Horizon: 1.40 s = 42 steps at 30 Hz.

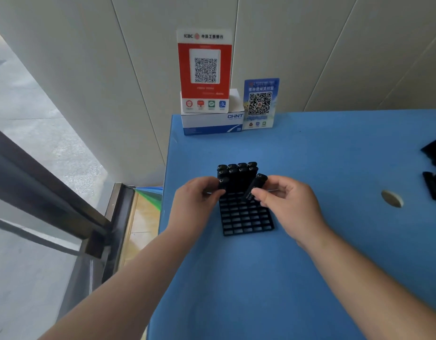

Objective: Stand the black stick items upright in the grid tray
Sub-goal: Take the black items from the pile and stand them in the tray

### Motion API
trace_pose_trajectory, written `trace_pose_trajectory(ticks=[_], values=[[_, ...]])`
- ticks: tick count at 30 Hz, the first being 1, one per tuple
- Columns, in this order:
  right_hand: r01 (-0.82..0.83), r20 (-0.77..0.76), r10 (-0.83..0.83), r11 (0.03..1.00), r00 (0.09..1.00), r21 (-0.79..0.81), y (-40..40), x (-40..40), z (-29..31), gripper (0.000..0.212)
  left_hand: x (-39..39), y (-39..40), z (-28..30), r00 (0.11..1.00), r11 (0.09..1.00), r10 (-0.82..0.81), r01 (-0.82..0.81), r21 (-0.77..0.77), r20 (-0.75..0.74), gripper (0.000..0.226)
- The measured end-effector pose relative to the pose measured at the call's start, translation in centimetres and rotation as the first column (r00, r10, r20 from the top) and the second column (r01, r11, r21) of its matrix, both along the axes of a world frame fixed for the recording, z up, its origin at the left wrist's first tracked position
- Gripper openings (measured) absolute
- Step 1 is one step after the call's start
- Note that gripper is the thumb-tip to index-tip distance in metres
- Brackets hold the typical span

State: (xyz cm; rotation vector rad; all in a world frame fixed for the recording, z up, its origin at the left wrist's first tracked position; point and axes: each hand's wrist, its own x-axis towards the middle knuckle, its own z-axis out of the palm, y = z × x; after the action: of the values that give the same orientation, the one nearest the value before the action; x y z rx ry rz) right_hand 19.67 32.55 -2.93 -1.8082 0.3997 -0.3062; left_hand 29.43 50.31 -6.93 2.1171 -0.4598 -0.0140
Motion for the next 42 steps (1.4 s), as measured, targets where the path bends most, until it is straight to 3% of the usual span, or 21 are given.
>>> trace_pose_trajectory(ticks=[14, 29, 37, 42], values=[[-0.022, -0.032, 0.017, 0.986, 0.999, -0.164, 0.5, 3.3, -1.6, 0.04, 0.8, -0.4, -1.0, 0.999, 0.998, -0.013, 0.011, 0.069, 0.032, 0.008], [-0.025, -0.046, 0.003, 0.879, 0.999, -0.476, 1.2, 4.4, -3.7, 0.009, 0.7, -0.2, -0.6, 1.0, 0.998, -0.006, 0.007, 0.06, -0.02, 0.023], [0.032, -0.108, -0.082, 0.916, 0.991, -0.4, 1.3, 3.5, -3.2, 0.011, -0.3, -0.2, 0.3, 0.986, 0.997, 0.042, -0.051, -0.05, -0.164, 0.036], [0.113, -0.057, -0.15, 0.901, 0.987, -0.419, 0.2, 1.0, -2.2, 0.024, -1.1, 0.5, 2.0, 0.999, 0.998, -0.001, 0.004, 0.069, -0.041, 0.04]])
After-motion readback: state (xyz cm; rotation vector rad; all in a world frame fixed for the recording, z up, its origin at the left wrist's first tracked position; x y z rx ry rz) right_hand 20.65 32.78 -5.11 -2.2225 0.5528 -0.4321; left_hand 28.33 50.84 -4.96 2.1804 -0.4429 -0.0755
